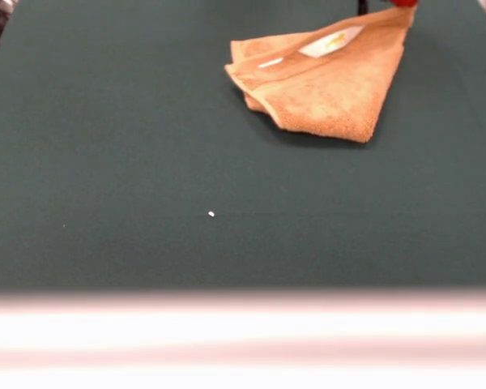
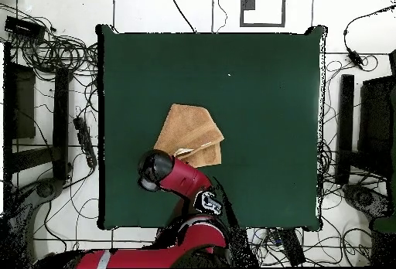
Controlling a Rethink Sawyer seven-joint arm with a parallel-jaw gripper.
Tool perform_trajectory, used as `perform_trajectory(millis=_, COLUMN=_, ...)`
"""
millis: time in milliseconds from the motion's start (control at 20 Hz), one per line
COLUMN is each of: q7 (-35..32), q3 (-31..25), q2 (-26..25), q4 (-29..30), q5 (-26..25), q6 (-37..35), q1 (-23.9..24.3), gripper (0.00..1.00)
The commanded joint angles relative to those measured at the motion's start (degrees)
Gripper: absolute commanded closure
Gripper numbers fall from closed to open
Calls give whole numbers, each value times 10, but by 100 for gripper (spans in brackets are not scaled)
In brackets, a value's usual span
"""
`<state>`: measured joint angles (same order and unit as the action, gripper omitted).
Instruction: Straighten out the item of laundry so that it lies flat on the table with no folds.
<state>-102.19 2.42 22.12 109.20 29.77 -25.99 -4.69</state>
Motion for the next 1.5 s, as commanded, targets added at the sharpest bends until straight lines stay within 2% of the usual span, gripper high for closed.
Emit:
perform_trajectory(millis=50, q7=-86, q3=6, q2=-55, q4=-68, q5=-24, q6=-26, q1=4, gripper=0)
perform_trajectory(millis=350, q7=-77, q3=4, q2=-52, q4=-62, q5=-43, q6=-26, q1=22, gripper=0)
perform_trajectory(millis=500, q7=-79, q3=8, q2=-27, q4=-60, q5=-51, q6=-82, q1=31, gripper=0)
perform_trajectory(millis=850, q7=-105, q3=20, q2=86, q4=-40, q5=-88, q6=-275, q1=47, gripper=0)
perform_trajectory(millis=950, q7=-104, q3=17, q2=99, q4=-47, q5=-100, q6=-312, q1=55, gripper=0)
perform_trajectory(millis=1300, q7=-83, q3=18, q2=144, q4=-30, q5=-121, q6=-356, q1=72, gripper=0)
perform_trajectory(millis=1500, q7=-65, q3=13, q2=141, q4=-32, q5=-131, q6=-345, q1=86, gripper=0)
